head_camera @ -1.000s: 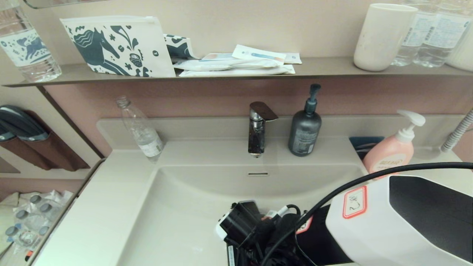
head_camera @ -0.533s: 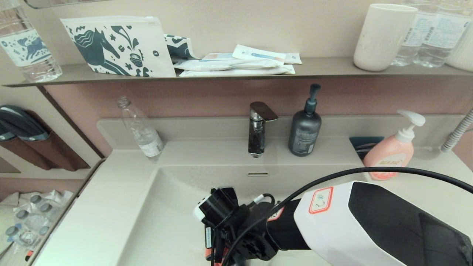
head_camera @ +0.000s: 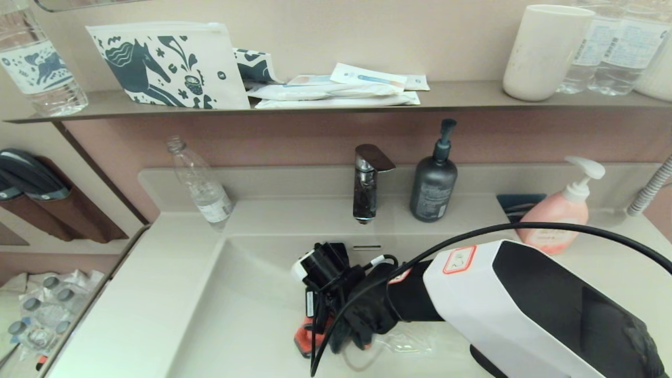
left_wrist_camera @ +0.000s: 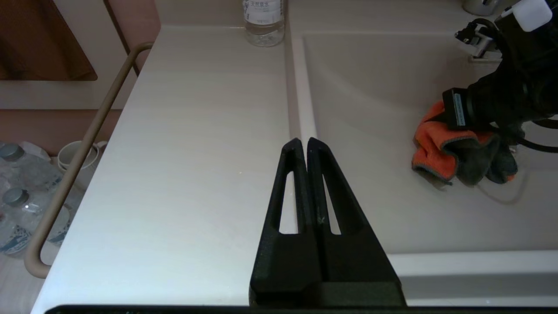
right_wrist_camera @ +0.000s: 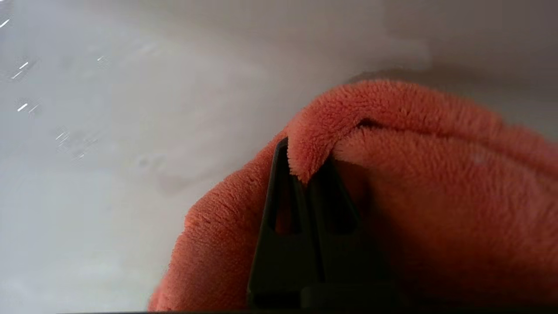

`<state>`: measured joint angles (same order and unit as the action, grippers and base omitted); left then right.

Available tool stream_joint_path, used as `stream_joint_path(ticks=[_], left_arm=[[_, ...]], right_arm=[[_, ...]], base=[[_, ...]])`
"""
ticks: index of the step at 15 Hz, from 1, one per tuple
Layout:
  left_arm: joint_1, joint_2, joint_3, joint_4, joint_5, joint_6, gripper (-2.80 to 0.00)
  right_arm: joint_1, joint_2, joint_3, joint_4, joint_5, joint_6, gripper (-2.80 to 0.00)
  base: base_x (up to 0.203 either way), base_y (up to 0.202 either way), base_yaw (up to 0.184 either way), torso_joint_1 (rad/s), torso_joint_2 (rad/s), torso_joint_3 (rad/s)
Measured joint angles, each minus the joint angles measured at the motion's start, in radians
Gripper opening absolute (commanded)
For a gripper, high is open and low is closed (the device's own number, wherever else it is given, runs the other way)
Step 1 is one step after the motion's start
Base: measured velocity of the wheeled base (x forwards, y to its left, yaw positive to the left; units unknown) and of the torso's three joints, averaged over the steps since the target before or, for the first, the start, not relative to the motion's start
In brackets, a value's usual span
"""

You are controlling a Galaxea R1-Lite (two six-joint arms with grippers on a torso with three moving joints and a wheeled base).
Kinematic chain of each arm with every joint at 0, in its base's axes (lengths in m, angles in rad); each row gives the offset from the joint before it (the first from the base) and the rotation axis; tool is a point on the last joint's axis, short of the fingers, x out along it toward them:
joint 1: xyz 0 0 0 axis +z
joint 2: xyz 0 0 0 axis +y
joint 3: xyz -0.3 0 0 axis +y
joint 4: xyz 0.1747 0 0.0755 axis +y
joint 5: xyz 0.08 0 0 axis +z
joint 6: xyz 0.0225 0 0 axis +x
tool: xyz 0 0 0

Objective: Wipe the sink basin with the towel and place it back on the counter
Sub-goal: Wipe the sink

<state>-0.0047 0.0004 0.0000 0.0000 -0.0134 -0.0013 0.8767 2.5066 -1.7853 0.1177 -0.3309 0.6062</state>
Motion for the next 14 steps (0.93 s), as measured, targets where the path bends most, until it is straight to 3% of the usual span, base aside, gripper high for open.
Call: stream_joint_path(ticks=[8, 14], left_arm=[[0.0, 0.0, 0.0, 0.0, 0.0, 0.0, -2.8], [0.0, 0.0, 0.0, 0.0, 0.0, 0.0, -2.8]], right_arm=[[-0.062, -0.067, 0.119, 0.003, -0.052, -0.015, -2.8], [-0.148, -0.181, 0.303, 0.005, -0.058, -0.041, -2.8]], base=[[0.0, 0.0, 0.0, 0.0, 0.0, 0.0], [0.0, 0.0, 0.0, 0.0, 0.0, 0.0]])
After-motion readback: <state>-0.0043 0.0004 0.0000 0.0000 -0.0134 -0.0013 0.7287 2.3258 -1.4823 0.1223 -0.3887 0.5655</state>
